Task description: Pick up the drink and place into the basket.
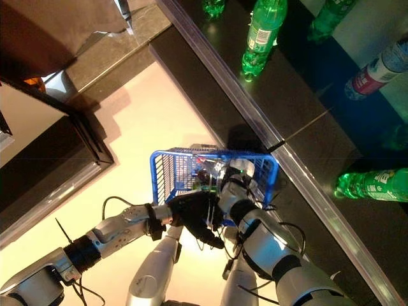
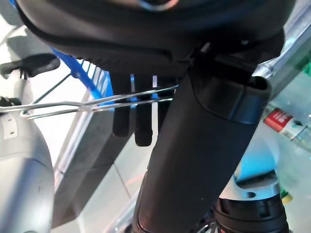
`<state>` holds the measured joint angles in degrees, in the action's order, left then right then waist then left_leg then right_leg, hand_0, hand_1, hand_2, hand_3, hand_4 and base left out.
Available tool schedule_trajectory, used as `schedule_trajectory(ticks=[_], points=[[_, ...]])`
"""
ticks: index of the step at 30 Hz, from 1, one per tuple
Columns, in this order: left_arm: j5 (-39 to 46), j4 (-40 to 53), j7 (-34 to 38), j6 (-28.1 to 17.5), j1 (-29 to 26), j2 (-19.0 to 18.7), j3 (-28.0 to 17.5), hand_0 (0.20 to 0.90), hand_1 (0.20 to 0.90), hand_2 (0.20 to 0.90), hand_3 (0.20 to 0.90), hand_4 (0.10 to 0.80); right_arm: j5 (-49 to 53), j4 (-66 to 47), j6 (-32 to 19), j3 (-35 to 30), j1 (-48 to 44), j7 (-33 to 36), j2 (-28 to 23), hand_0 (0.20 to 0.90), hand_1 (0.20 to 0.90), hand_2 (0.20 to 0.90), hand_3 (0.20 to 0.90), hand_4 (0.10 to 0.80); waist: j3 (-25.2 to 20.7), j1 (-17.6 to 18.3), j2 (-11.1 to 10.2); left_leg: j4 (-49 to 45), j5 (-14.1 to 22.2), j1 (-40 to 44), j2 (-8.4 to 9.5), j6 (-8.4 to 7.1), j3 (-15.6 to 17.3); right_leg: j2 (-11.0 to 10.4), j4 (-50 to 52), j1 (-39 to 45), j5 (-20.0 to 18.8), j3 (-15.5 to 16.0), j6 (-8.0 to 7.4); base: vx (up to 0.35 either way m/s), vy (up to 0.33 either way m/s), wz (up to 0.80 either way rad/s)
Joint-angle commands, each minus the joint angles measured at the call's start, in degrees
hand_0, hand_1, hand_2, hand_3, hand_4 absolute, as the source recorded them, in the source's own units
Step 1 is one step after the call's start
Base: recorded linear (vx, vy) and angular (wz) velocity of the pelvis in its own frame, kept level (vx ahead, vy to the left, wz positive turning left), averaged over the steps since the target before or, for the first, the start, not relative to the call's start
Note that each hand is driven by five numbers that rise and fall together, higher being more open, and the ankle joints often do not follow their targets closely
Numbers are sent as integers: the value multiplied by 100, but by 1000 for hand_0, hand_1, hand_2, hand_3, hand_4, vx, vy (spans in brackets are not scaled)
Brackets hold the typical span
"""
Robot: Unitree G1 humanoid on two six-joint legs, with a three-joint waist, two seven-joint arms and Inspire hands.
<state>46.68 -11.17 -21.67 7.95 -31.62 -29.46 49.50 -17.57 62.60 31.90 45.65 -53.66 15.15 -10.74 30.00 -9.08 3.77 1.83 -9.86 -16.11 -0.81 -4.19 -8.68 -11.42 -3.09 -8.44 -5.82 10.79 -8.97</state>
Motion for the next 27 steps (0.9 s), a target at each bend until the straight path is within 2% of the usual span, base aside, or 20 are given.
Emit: schedule_trajectory(ticks=[1, 4, 7, 8, 10, 20, 27], points=[[861, 1803, -827, -1225, -525, 1426, 275, 300, 300, 300, 200, 100, -1728, 31, -289, 709, -909, 260, -7, 300, 300, 300, 200, 100, -255, -18, 154, -188, 433, -1, -14, 395, 237, -429, 670, -614, -238, -121, 155, -34, 22, 2], [873, 1763, -801, -1395, -553, 1385, 403, 300, 300, 300, 200, 100, -2357, 54, -351, 989, -835, 133, -62, 300, 300, 300, 200, 100, -250, -8, 137, -166, 421, -27, -20, 395, 250, -426, 661, -654, -253, -124, 128, -16, 9, 2], [870, 1680, -774, -1558, -592, 1374, 524, 300, 300, 300, 200, 100, -2368, 100, -319, 1146, -802, 171, -100, 307, 307, 307, 208, 108, -247, -2, 109, -142, 406, -43, -27, 392, 261, -431, 659, -691, -272, -119, 108, 0, 0, 0], [884, 1616, -765, -1632, -638, 1368, 582, 300, 300, 300, 200, 100, -2225, 135, -231, 1179, -784, 152, -78, 585, 585, 585, 532, 432, -251, -1, 83, -141, 400, -59, -27, 386, 265, -433, 658, -711, -282, -115, 102, 0, 0, 0], [875, 1536, -760, -1674, -656, 1400, 618, 300, 300, 300, 200, 100, -2092, 204, -159, 1170, -722, 197, -18, 900, 900, 900, 900, 800, -258, 3, 62, -116, 397, -49, -34, 385, 265, -417, 658, -718, -280, -115, 104, 0, 0, 0], [971, 1214, -781, -1834, -845, 1590, 723, 300, 300, 300, 200, 100, -1704, 709, -382, 995, -617, 625, 148, 900, 900, 900, 900, 800, -271, 26, 84, -108, 402, -46, -28, 392, 263, -407, 683, -746, -263, -75, 112, 0, 0, 0], [1087, 1085, -554, -1988, -913, 1595, 727, 300, 300, 300, 200, 100, -986, 776, -1076, 865, -608, 1027, 107, 900, 900, 900, 900, 800, -315, 45, 103, -59, 411, 21, -32, 391, 249, -386, 652, -695, -240, -37, 125, 0, 0, 0]])
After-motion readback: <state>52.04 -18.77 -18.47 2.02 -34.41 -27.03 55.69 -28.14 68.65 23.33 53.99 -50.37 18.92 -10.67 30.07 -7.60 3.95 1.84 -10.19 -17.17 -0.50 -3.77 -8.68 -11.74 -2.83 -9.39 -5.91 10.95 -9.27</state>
